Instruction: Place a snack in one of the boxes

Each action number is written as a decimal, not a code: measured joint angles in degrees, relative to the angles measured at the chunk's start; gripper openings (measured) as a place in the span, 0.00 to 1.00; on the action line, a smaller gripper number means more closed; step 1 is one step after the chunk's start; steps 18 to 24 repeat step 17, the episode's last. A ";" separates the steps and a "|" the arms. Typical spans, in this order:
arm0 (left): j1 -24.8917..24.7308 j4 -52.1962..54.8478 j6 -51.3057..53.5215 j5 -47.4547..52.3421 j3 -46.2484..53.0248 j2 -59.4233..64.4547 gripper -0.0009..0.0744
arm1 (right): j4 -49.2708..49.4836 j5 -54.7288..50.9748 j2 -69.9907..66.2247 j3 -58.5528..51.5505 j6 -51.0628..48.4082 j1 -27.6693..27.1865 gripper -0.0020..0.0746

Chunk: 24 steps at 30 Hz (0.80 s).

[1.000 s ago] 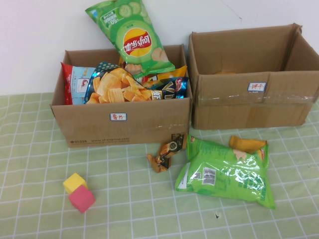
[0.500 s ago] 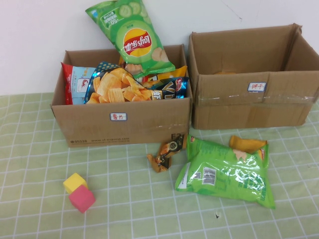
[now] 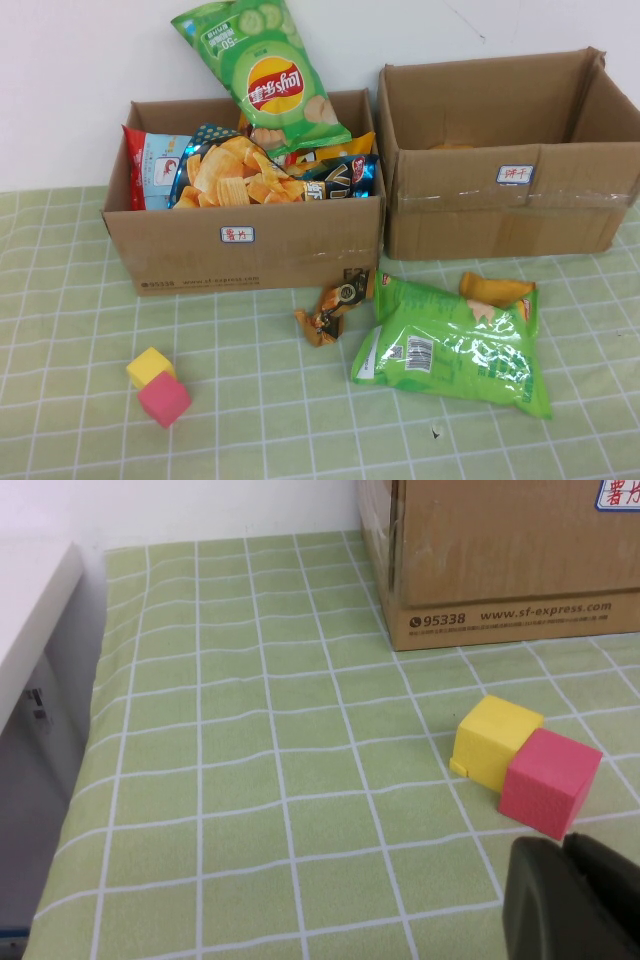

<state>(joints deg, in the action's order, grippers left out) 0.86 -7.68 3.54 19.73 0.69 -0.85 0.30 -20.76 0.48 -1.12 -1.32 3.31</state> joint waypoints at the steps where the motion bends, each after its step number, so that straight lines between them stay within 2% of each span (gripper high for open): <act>1: 0.00 0.00 0.00 0.00 0.00 0.00 0.01 | -0.30 0.00 0.00 0.00 0.30 0.00 0.04; 7: 0.00 0.00 0.00 0.00 0.00 0.00 0.01 | -1.19 0.00 0.00 0.00 4.10 0.00 0.04; 24: 0.00 0.00 -0.16 0.00 0.00 0.00 0.01 | -1.32 0.21 0.00 0.00 4.36 0.00 0.04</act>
